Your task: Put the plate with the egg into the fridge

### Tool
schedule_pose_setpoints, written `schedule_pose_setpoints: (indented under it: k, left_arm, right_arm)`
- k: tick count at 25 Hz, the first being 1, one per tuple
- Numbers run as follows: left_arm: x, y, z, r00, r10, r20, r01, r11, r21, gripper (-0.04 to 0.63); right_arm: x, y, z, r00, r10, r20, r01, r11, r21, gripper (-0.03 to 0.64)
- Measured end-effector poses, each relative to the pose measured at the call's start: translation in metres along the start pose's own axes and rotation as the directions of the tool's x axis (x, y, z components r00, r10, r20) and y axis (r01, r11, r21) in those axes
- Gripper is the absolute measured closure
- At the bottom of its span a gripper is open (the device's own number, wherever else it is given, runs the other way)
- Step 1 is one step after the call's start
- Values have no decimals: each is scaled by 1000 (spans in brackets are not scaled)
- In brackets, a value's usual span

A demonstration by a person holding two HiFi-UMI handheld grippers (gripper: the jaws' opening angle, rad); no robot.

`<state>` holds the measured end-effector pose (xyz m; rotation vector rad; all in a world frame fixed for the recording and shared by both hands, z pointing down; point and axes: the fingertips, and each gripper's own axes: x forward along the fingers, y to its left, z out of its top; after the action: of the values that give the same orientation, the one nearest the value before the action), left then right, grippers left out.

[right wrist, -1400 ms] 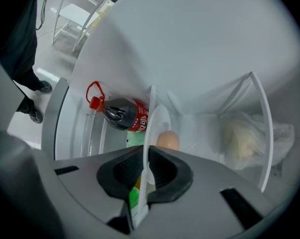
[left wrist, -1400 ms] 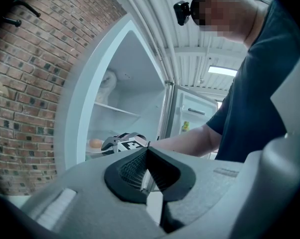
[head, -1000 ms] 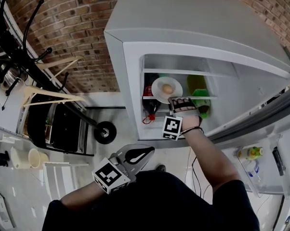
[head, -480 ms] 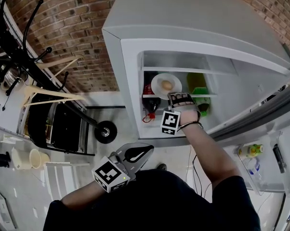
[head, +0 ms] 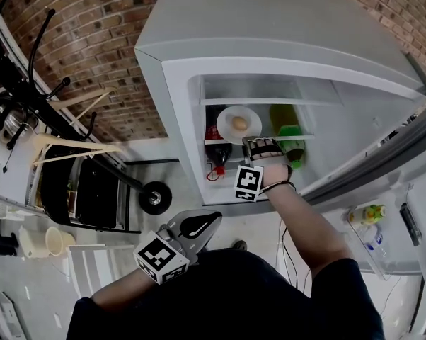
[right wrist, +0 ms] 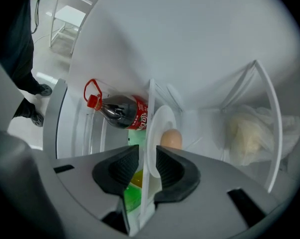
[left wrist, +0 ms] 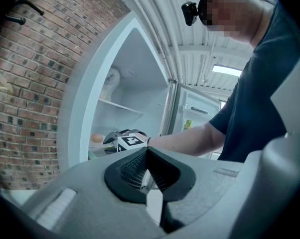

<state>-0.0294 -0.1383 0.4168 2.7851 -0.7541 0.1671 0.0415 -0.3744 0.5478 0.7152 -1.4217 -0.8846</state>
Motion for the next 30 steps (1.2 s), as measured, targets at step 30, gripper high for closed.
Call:
schedule_pose_setpoints:
  k: [30]
  left_arm:
    - [15,-29,5,997,-82,16,81,996,42,595]
  right_arm:
    - [-231,0,27,878,-160,451,-270,612,744,604]
